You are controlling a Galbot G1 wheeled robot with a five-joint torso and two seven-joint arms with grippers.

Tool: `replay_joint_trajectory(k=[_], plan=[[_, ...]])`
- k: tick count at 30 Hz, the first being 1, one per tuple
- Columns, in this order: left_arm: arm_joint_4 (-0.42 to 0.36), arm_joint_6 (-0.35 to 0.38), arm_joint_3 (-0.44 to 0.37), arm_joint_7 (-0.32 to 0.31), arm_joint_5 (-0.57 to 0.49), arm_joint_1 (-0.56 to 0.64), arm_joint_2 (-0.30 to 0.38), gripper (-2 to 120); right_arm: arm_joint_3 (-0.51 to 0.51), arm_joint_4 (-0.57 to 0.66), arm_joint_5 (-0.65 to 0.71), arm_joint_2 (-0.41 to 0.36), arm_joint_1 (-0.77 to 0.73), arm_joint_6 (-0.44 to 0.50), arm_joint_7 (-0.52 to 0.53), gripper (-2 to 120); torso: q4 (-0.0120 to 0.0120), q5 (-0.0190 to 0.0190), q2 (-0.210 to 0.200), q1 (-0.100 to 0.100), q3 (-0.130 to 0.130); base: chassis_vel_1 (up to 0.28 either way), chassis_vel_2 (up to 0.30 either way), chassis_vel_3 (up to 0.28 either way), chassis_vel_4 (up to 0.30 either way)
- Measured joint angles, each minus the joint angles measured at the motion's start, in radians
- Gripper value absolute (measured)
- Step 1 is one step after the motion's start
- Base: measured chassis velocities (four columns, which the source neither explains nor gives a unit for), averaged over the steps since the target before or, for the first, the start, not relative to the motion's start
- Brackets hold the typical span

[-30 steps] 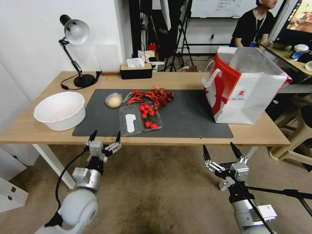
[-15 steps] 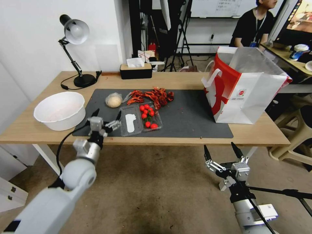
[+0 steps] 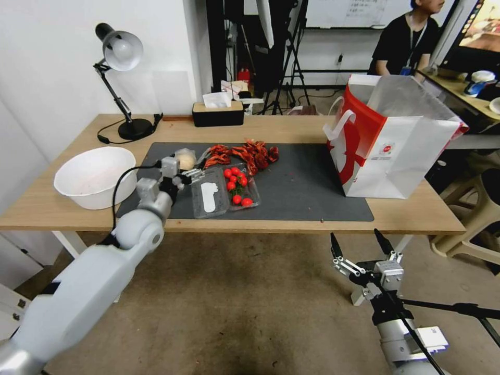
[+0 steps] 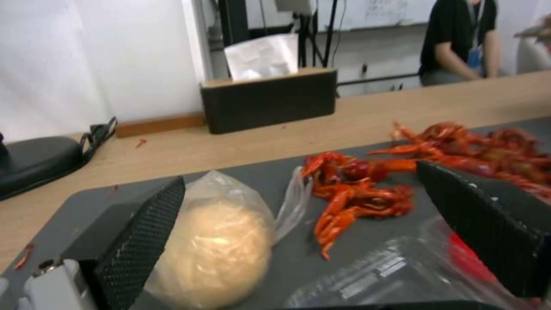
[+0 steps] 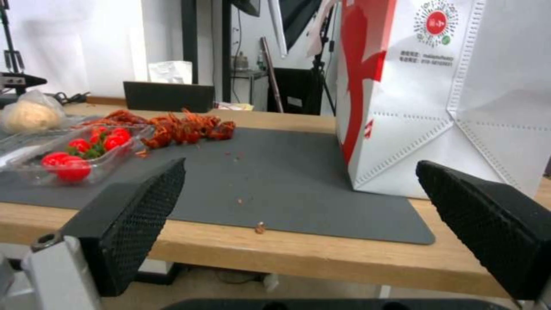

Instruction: Pick up the trash from the table and place it into the takeout bag.

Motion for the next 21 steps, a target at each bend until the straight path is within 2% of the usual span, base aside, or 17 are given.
replay_joint_trajectory(k=[4, 7, 8, 11, 12, 14, 15, 17, 21], plan=[[0.041, 0.059, 0.016, -0.027, 0.015, -0.047, -0.017, 100, 0.003, -0.007, 0.001, 0.002, -0.002, 0.004, -0.001, 100, 0.0001, -0.0001, 0.000, 0.000, 0.000, 0.000, 0.000, 0.000, 0.000], [0.074, 0.122, 0.029, -0.071, 0.030, -0.081, -0.031, 100, 0.005, -0.009, 0.002, 0.001, -0.004, 0.005, -0.001, 100, 0.0003, -0.0002, 0.000, 0.000, 0.000, 0.000, 0.000, 0.000, 0.000], [0.074, 0.122, 0.029, -0.071, 0.030, -0.081, -0.031, 100, 0.005, -0.009, 0.002, 0.001, -0.004, 0.005, -0.001, 100, 0.0003, -0.0002, 0.000, 0.000, 0.000, 0.000, 0.000, 0.000, 0.000], [0.084, 0.211, 0.034, -0.109, 0.019, -0.111, -0.044, 100, 0.007, -0.009, 0.004, -0.003, -0.004, 0.005, -0.001, 100, 0.0003, -0.0002, 0.000, 0.000, 0.000, 0.000, 0.000, 0.000, 0.000], [0.084, 0.211, 0.034, -0.109, 0.019, -0.111, -0.044, 100, 0.007, -0.009, 0.004, -0.003, -0.004, 0.005, -0.001, 100, 0.0003, -0.0002, 0.000, 0.000, 0.000, 0.000, 0.000, 0.000, 0.000], [0.089, 0.283, 0.036, -0.129, -0.019, -0.132, -0.057, 100, 0.007, -0.009, 0.004, -0.006, -0.004, 0.005, -0.001, 100, 0.0002, -0.0001, 0.000, 0.000, 0.000, 0.000, 0.000, 0.000, 0.000], [0.089, 0.283, 0.036, -0.129, -0.019, -0.132, -0.057, 100, 0.007, -0.009, 0.004, -0.006, -0.004, 0.005, -0.001, 100, 0.0002, -0.0001, 0.000, 0.000, 0.000, 0.000, 0.000, 0.000, 0.000], [0.096, 0.346, 0.038, -0.149, -0.065, -0.152, -0.072, 100, 0.007, -0.009, 0.004, -0.006, -0.004, 0.005, -0.001, 100, 0.0002, -0.0002, 0.000, 0.000, 0.000, 0.000, 0.000, 0.000, 0.000], [0.123, 0.383, 0.042, -0.175, -0.100, -0.177, -0.089, 100, 0.006, -0.010, 0.004, -0.005, -0.006, 0.006, -0.002, 100, 0.0001, -0.0002, 0.000, 0.000, 0.000, 0.000, 0.000, 0.000, 0.000]])
